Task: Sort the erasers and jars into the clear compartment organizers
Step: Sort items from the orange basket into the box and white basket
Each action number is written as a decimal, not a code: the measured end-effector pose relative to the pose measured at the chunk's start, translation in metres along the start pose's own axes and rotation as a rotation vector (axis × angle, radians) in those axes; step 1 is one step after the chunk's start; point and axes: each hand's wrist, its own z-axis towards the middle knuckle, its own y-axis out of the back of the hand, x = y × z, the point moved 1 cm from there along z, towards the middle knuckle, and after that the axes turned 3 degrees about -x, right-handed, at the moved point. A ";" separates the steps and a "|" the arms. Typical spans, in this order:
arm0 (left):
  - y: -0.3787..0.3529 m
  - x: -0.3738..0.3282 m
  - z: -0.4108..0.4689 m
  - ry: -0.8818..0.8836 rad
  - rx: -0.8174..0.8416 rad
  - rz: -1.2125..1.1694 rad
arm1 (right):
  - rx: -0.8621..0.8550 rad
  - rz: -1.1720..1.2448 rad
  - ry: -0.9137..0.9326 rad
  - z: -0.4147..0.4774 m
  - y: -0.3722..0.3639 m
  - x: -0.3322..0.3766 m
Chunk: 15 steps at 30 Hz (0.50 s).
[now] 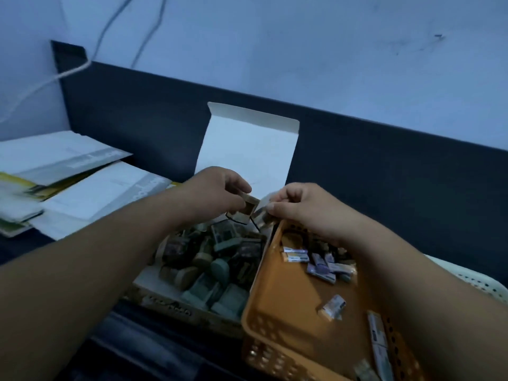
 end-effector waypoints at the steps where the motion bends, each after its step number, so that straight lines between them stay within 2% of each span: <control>1: 0.008 0.005 -0.006 0.014 -0.011 0.015 | 0.021 -0.010 0.018 0.004 -0.009 0.005; 9: 0.041 0.030 -0.039 0.116 0.007 0.105 | 0.097 -0.213 0.049 0.025 -0.053 0.026; 15: 0.030 0.045 -0.049 0.136 0.254 0.259 | 0.144 -0.382 0.060 0.021 -0.065 0.018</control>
